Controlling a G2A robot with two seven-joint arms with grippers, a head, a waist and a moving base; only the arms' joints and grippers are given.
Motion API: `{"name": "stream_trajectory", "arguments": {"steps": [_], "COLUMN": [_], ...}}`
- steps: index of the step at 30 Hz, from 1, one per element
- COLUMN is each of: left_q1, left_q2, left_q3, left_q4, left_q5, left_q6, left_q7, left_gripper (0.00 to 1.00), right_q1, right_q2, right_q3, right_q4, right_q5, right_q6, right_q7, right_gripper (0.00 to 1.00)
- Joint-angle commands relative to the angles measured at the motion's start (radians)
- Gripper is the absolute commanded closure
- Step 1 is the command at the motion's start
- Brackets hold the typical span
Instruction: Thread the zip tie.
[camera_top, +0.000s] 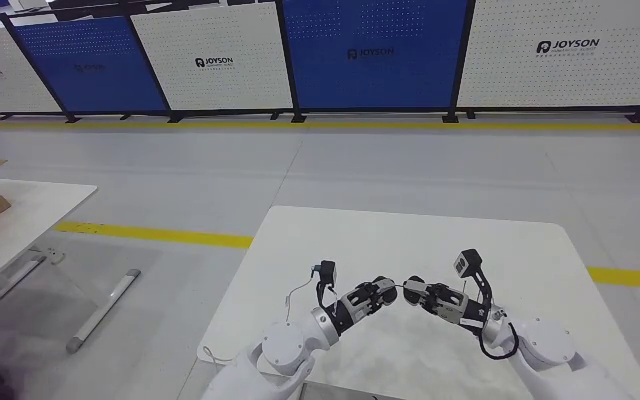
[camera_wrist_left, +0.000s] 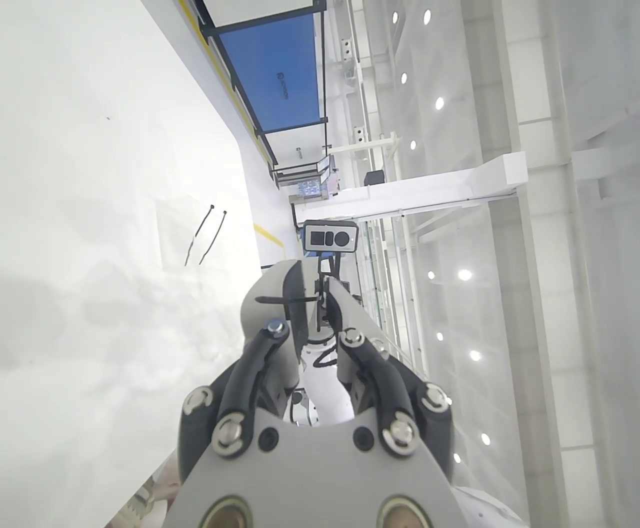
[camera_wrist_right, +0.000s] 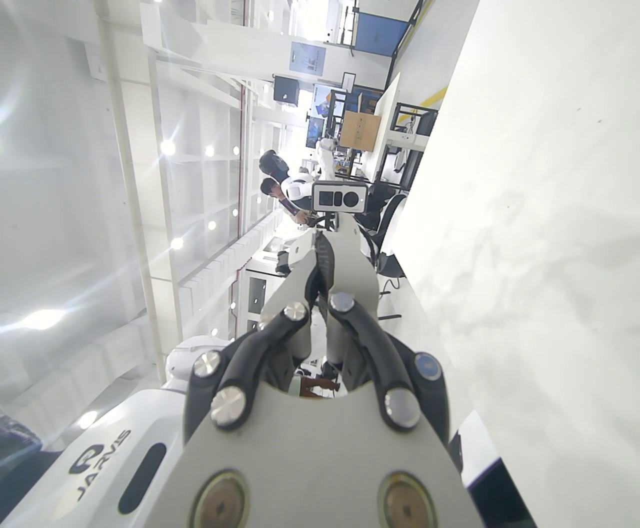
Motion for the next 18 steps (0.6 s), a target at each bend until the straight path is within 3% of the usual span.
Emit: {"name": "stream_trajectory", "arguments": {"steps": [1,8,9,10,11,18], "left_q1": [0.001,0.003,0.004,0.004,0.005,0.017], "left_q2": [0.0,0.001,0.001,0.001,0.001,0.004], "left_q3": [-0.001,-0.001,0.0,0.0,0.0,-0.015], "left_q4": [-0.001,-0.003,-0.004,-0.004,-0.005,-0.024], "left_q5": [0.0,0.01,0.014,0.016,0.016,0.026], "left_q6": [-0.001,0.005,0.007,0.008,0.012,0.07], "left_q7": [0.001,0.005,0.006,0.007,0.01,0.045], "left_gripper": [1.0,1.0,1.0,1.0,1.0,1.0], "right_q1": [0.0,-0.008,-0.011,-0.014,-0.017,-0.048], "right_q2": [0.0,-0.001,-0.002,-0.001,-0.001,0.014], "right_q3": [0.0,0.002,0.005,0.01,0.017,0.103], "right_q4": [0.0,-0.01,-0.015,-0.019,-0.023,-0.032], "right_q5": [0.0,-0.008,-0.013,-0.016,-0.019,-0.017], "right_q6": [0.0,0.007,0.012,0.016,0.022,0.048], "right_q7": [0.0,-0.016,-0.019,-0.019,-0.018,0.022], "right_gripper": [1.0,0.98,0.66,0.25,0.0,0.0]}}
